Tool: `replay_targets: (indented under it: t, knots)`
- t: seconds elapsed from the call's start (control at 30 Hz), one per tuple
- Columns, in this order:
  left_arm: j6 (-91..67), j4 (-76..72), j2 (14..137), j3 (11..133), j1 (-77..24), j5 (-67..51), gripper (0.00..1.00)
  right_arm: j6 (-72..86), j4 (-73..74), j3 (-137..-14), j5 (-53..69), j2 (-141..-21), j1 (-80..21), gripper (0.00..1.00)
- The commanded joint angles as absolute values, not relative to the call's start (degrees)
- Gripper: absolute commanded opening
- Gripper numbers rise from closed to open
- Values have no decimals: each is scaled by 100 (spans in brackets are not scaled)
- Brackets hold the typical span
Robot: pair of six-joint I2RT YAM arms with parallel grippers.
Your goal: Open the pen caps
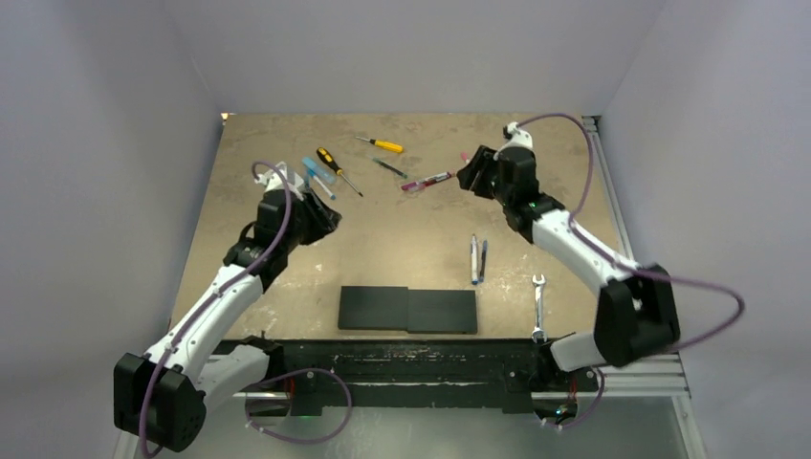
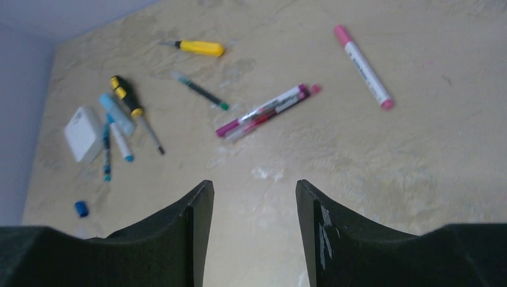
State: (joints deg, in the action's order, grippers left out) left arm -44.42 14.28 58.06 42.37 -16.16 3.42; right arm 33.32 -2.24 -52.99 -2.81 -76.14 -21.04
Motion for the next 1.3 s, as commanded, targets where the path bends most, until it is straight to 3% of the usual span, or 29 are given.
replay_targets:
  t: [0.0, 0.2, 0.53, 1.0, 1.13, 1.27]
  knots:
    - [-4463, 1247, 5480, 3888, -1960, 120, 46, 2814, -291, -6503, -1367, -9182, -1998, 59]
    - [-4240, 1603, 4950, 3606, -1986, 193, 46, 2040, -162, -7653, -1591, -10594, -1807, 64]
    - [-4205, 1380, 5098, 3492, -1995, 38, 46, 1391, 579, -9237, -1448, -11975, -1440, 61]
    - [-4356, 1346, 5384, 3981, -1995, -395, 46, 1379, 657, -9891, -1113, -12882, -1371, 60]
    - [-4451, 1240, 5427, 3990, -1995, -526, 46, 1380, 858, -10034, -1224, -13089, -1371, 54]
    - [-4439, 1219, 5440, 3983, -1995, -488, 46, 1338, 964, -10012, -1418, -13167, -1407, 41]
